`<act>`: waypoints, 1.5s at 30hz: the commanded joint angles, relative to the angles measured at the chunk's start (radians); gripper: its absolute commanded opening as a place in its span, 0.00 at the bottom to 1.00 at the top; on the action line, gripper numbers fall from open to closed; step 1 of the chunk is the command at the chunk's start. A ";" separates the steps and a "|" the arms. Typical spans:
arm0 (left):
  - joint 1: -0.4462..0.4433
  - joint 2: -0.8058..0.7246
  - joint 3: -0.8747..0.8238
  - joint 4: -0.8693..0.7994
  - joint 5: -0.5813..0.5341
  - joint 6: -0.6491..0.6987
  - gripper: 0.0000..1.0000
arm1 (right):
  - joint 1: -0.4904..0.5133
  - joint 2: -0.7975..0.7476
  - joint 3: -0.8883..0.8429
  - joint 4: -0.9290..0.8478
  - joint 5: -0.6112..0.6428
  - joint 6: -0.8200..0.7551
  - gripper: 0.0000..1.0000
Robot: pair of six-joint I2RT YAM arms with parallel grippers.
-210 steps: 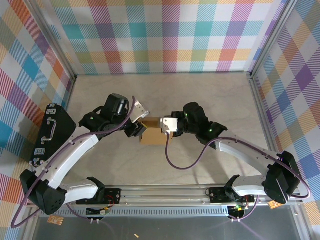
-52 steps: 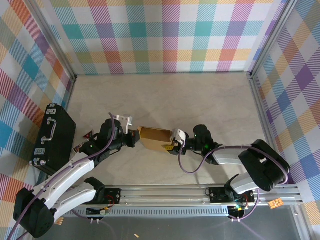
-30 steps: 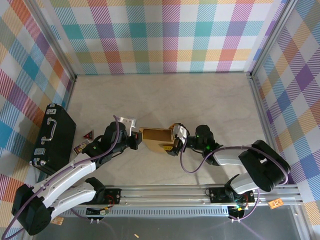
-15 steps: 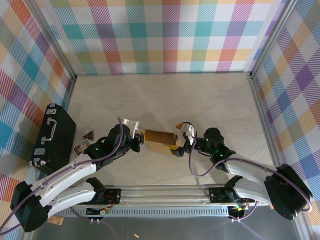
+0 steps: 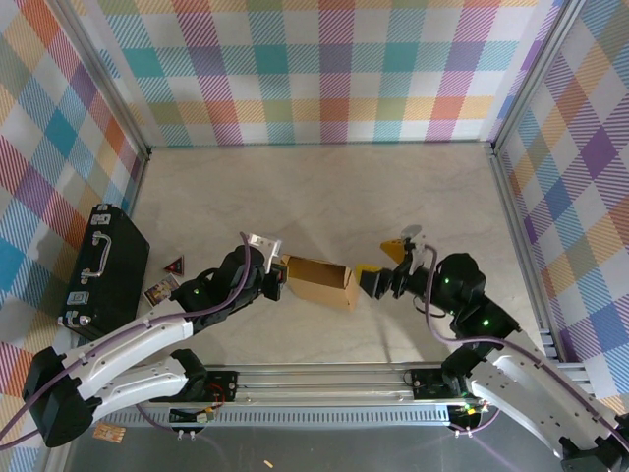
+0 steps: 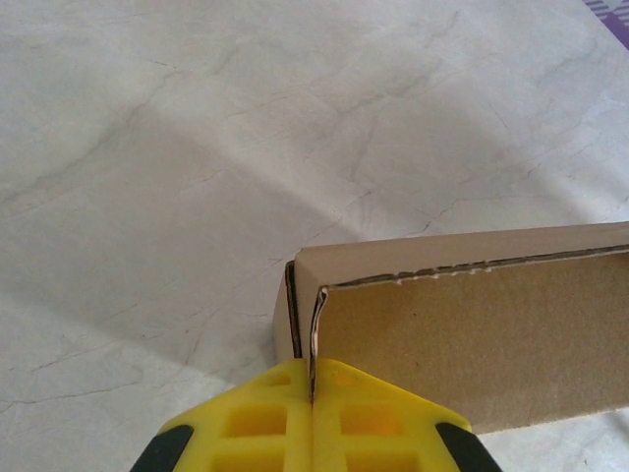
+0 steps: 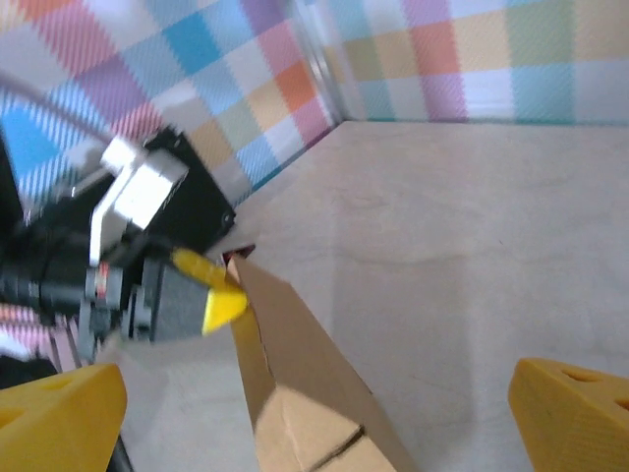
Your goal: Fold the paper box
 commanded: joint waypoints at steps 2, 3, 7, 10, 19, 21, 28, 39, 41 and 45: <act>-0.037 0.026 0.016 -0.079 -0.027 0.025 0.00 | -0.009 0.176 0.147 -0.263 0.080 0.401 0.99; -0.041 0.029 0.018 -0.081 -0.034 0.027 0.00 | -0.010 0.224 0.175 -0.269 0.047 0.429 0.99; -0.054 0.032 0.022 -0.091 -0.050 0.028 0.00 | -0.009 0.375 0.290 -0.337 -0.006 0.471 0.99; -0.059 0.026 0.021 -0.094 -0.057 0.032 0.00 | -0.010 0.401 0.308 -0.398 0.010 0.478 0.94; -0.067 0.037 0.026 -0.089 -0.063 0.035 0.00 | -0.007 0.361 0.124 -0.310 -0.111 0.487 0.89; -0.069 0.039 0.025 -0.087 -0.062 0.033 0.00 | -0.006 0.354 0.092 -0.284 -0.147 0.476 0.89; -0.084 0.062 0.020 -0.071 -0.066 0.021 0.00 | -0.007 0.386 0.045 -0.301 -0.108 0.431 0.91; -0.099 0.074 0.040 -0.079 -0.085 0.039 0.00 | -0.025 0.211 0.269 -0.423 0.006 0.046 0.96; -0.099 0.077 0.044 -0.078 -0.084 0.041 0.00 | -0.024 0.225 0.308 -0.427 -0.102 -0.096 0.87; -0.102 0.087 0.051 -0.081 -0.079 0.039 0.00 | 0.023 0.344 0.442 -0.558 -0.179 -0.325 0.78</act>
